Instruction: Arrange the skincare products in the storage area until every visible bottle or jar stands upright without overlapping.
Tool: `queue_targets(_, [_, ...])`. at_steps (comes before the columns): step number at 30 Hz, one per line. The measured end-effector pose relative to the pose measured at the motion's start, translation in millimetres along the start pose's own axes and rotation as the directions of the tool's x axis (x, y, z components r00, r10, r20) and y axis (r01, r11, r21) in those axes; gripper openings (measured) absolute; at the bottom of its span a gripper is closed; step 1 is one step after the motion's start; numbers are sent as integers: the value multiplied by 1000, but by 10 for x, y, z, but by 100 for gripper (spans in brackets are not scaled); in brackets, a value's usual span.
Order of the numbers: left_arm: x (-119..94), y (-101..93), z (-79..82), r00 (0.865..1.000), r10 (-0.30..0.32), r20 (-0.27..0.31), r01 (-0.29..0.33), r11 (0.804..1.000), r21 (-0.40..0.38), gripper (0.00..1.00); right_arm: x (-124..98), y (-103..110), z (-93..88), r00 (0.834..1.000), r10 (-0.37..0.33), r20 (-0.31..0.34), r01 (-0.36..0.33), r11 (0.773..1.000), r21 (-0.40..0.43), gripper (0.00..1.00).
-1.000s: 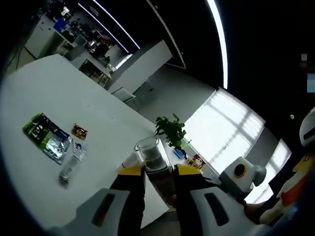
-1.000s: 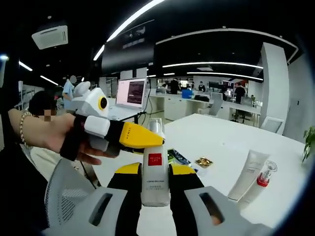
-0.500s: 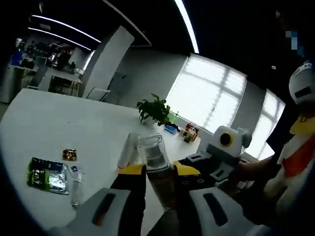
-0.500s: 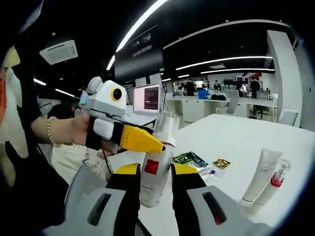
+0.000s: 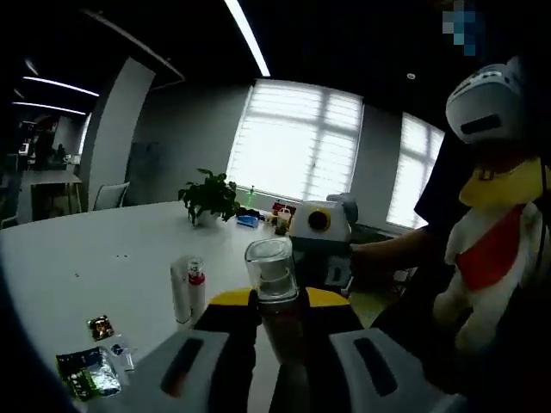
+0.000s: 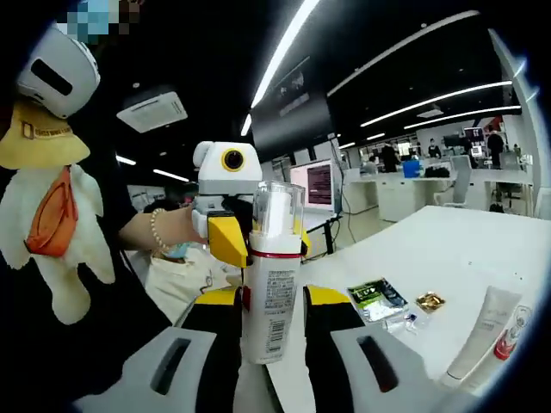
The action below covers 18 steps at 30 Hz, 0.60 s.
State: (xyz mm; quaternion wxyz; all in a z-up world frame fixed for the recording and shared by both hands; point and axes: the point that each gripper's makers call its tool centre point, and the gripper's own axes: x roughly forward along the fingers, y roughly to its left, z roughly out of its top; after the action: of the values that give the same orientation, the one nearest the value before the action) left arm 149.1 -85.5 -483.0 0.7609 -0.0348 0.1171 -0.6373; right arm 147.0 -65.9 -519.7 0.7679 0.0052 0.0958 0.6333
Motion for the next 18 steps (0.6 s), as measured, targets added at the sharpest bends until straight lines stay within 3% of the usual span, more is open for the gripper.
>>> queue_targets(10, [100, -41, -69, 995, -9, -95, 17, 996, 86, 14, 9, 2, -96, 998, -25, -53, 20, 996, -88, 23])
queue_targets(18, [160, -1, -263, 985, 0, -171, 15, 996, 90, 14, 41, -62, -300, 990, -65, -124, 44, 985, -165, 22])
